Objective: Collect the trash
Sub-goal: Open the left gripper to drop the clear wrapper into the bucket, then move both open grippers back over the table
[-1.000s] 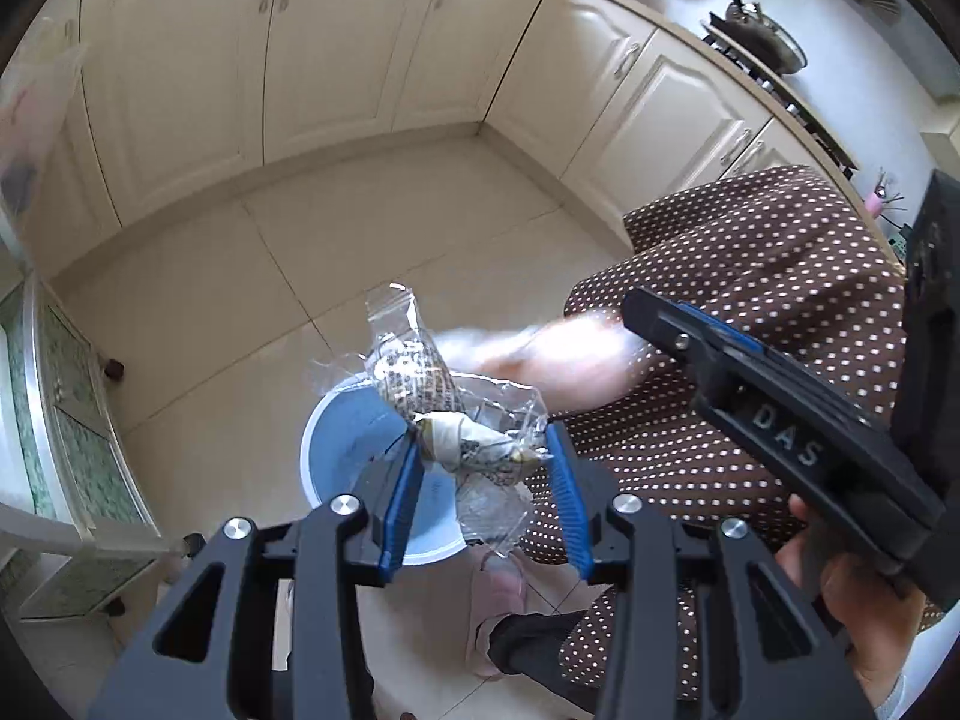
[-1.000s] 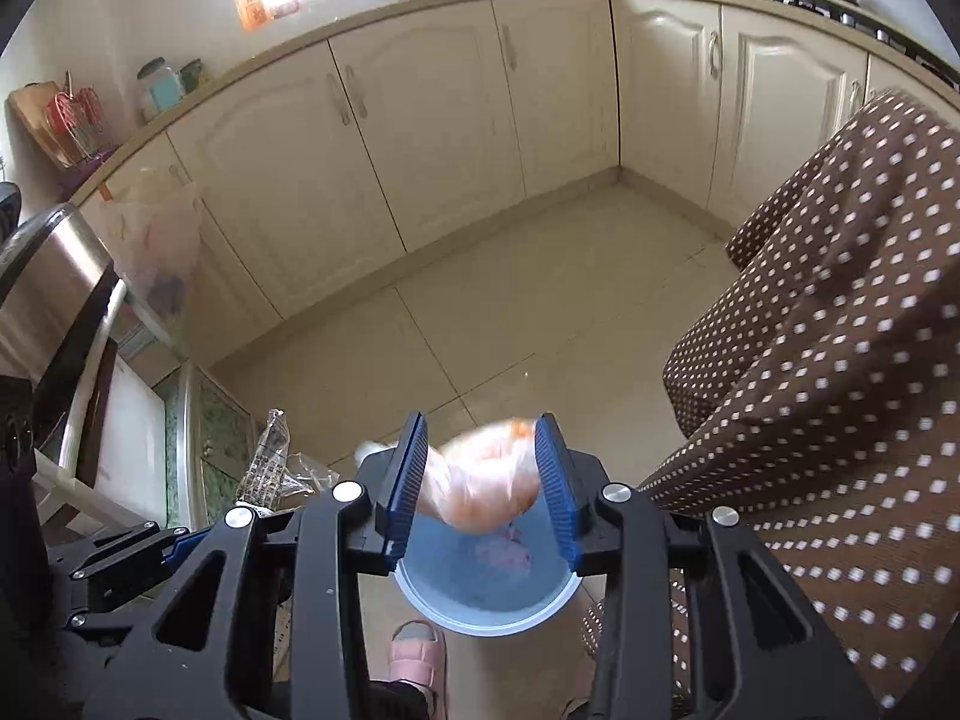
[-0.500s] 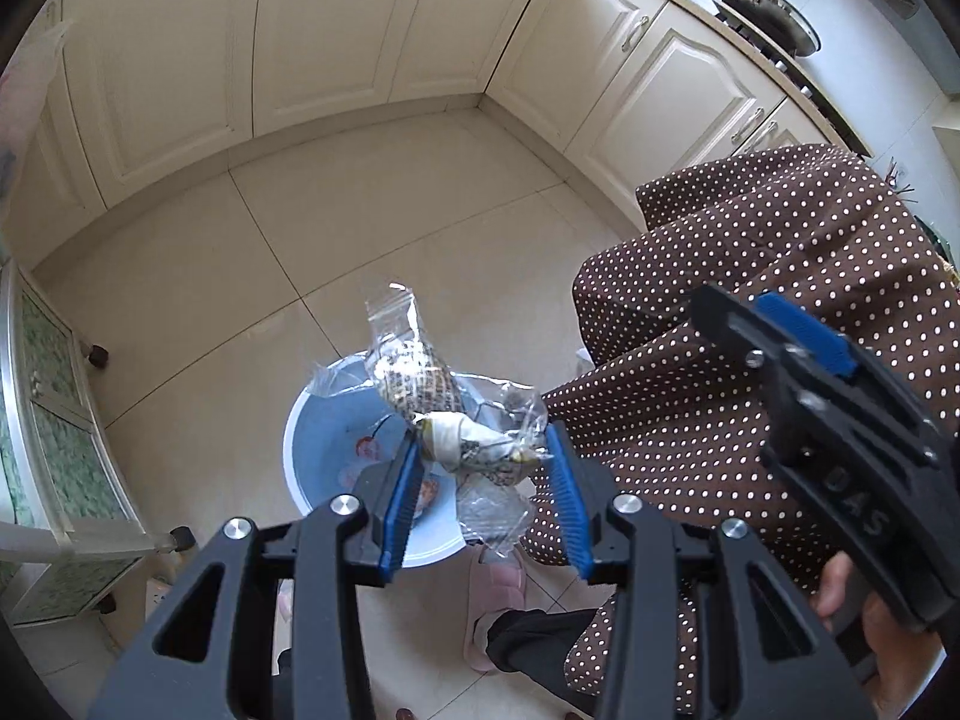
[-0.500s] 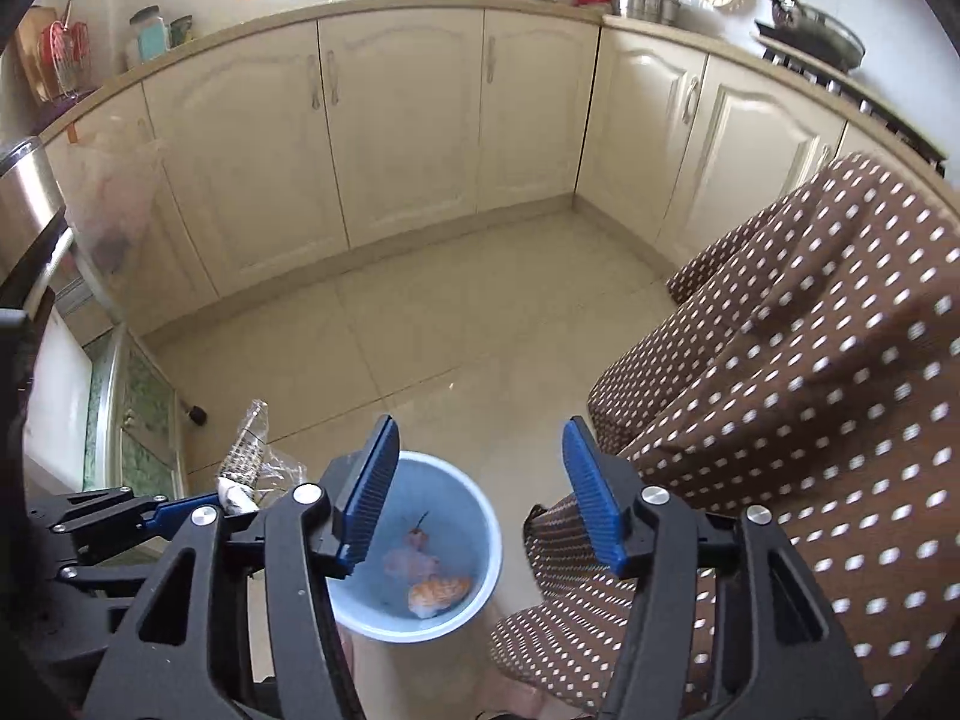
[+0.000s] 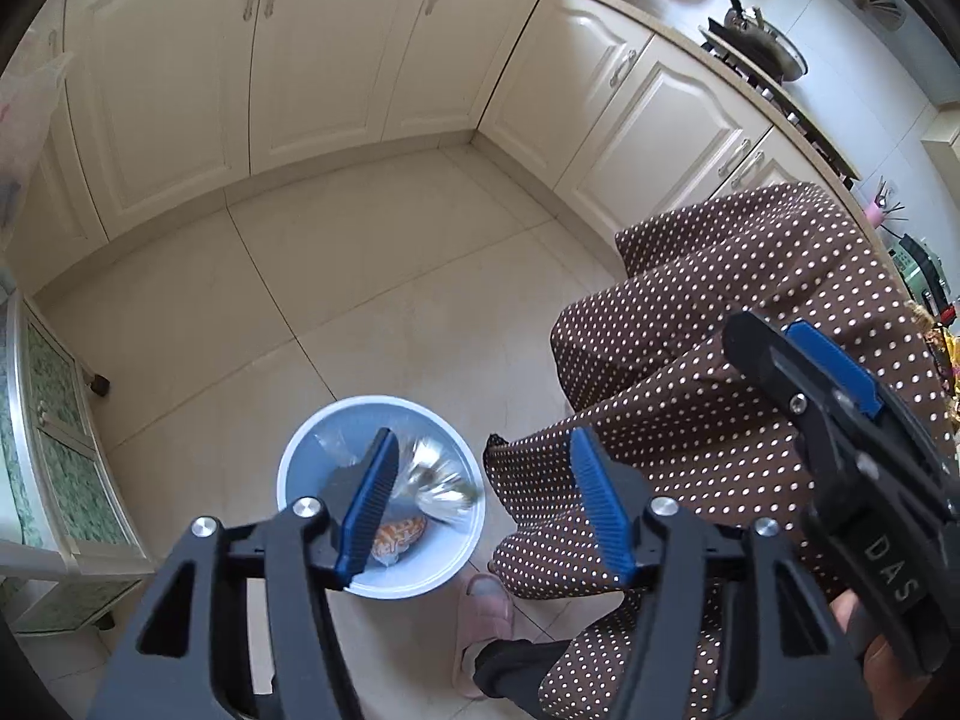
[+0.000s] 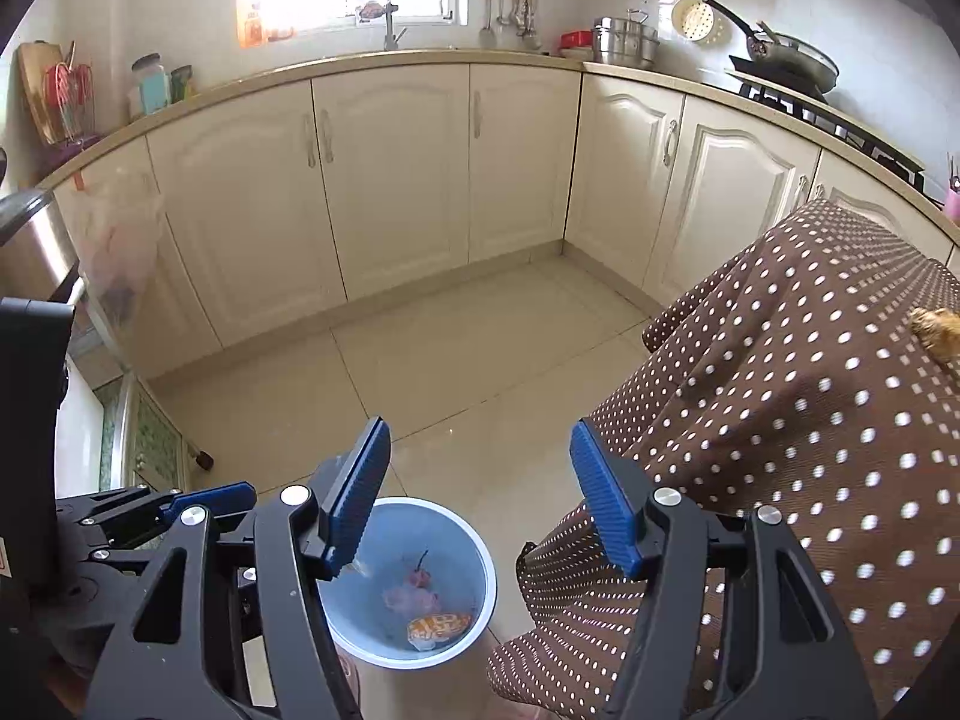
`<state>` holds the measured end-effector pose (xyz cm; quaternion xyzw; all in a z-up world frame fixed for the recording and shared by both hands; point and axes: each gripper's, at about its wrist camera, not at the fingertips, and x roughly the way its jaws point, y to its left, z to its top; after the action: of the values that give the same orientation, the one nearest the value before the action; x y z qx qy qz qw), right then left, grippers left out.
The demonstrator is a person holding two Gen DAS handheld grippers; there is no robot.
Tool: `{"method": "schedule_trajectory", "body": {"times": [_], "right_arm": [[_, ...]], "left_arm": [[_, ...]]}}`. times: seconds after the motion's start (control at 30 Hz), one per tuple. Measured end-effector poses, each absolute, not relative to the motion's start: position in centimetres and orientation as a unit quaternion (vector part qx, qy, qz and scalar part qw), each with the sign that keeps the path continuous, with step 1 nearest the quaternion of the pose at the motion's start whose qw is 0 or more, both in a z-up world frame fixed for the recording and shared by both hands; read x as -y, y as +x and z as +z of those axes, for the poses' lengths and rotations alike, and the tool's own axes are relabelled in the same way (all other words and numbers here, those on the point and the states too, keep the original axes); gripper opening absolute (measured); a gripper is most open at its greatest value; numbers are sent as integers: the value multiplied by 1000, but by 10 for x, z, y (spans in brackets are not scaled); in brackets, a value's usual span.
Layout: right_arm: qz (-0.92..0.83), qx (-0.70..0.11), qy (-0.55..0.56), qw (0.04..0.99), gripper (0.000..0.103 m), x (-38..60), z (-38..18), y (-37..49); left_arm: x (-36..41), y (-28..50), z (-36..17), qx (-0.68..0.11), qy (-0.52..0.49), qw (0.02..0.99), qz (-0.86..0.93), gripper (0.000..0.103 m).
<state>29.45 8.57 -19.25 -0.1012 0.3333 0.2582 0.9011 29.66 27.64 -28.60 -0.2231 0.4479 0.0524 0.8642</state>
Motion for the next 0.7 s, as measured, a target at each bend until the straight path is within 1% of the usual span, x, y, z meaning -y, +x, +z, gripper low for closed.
{"method": "schedule_trajectory", "body": {"times": [0.2, 0.4, 0.6, 0.7], "right_arm": [[262, -323, -96, 904, 61, -76, -172, 282], [263, -289, -78, 917, 65, -53, -132, 261], [247, -264, -44, 931, 67, -6, -92, 247], [232, -251, -29, 939, 69, 23, -75, 243]], "left_arm": [[-270, 284, -260, -433, -217, 873, 53, 59], [-252, 264, -212, -399, -197, 895, 45, 59], [-209, 252, -159, -362, -168, 917, 20, 61], [-173, 257, -137, -349, -154, 924, -11, 62]]}}
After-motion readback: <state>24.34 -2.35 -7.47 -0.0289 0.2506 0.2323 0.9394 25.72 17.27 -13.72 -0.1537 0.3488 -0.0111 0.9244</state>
